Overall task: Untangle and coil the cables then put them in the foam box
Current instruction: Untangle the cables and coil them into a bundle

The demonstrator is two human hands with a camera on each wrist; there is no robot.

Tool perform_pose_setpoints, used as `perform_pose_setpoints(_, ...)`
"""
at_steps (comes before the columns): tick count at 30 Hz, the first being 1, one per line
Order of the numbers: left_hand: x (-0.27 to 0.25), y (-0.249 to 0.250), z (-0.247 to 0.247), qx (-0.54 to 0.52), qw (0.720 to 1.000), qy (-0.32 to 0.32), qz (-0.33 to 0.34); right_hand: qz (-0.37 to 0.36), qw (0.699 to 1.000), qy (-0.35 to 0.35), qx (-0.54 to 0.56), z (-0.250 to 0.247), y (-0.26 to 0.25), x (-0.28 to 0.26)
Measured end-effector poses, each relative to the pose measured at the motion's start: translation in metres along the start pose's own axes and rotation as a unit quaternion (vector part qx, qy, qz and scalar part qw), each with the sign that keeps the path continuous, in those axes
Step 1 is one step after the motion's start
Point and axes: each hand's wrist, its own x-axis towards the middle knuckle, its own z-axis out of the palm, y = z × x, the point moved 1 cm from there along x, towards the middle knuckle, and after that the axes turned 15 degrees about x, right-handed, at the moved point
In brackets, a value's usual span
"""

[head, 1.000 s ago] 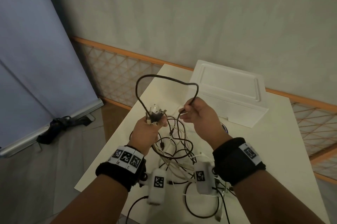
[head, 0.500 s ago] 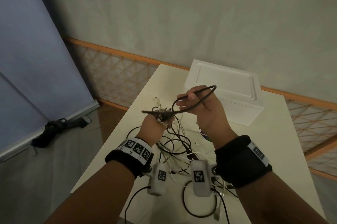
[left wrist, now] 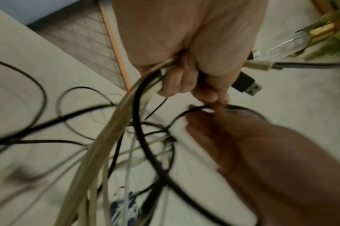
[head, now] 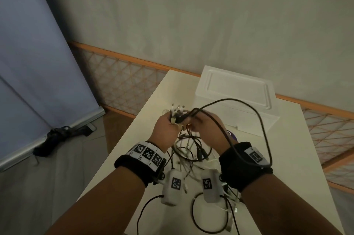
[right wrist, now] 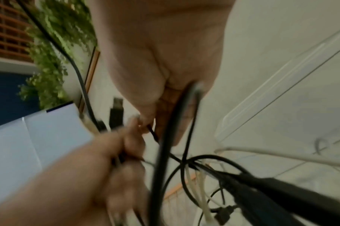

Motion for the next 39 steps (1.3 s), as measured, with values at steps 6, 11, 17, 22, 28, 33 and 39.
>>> perform_pose_setpoints(6, 0.002, -0.052, 0.025, 0.219, 0.959, -0.164, -0.076, -0.136, 0.953, 0.078, 0.258, -0.015, -0.069, -0.015)
perform_pose_setpoints(11, 0.007, -0.074, 0.016, 0.204, 0.970, -0.050, -0.124, -0.166, 0.978, 0.079, -0.102, -0.052, -0.056, -0.009)
perform_pose_setpoints(17, 0.002, -0.077, -0.007, 0.099, 0.988, -0.013, -0.118, -0.022, 0.918, 0.181, -0.353, -0.143, 0.051, -0.065)
perform_pose_setpoints(22, -0.006, -0.080, -0.008, 0.099, 0.987, 0.022, -0.126, 0.224, 0.843, 0.154, -0.464, -0.201, 0.114, -0.124)
perform_pose_setpoints(28, -0.016, -0.068, -0.001, 0.209, 0.974, -0.022, -0.080, 0.046, 0.905, 0.234, -0.354, -0.154, 0.041, -0.109)
perform_pose_setpoints(33, -0.030, -0.045, 0.010, 0.206, 0.978, -0.033, -0.024, 0.043, 0.968, -0.031, -0.247, -0.029, -0.037, -0.094)
perform_pose_setpoints(39, -0.037, -0.043, 0.004, 0.143, 0.989, -0.030, -0.008, 0.059, 0.959, -0.063, -0.270, -0.006, -0.023, -0.086)
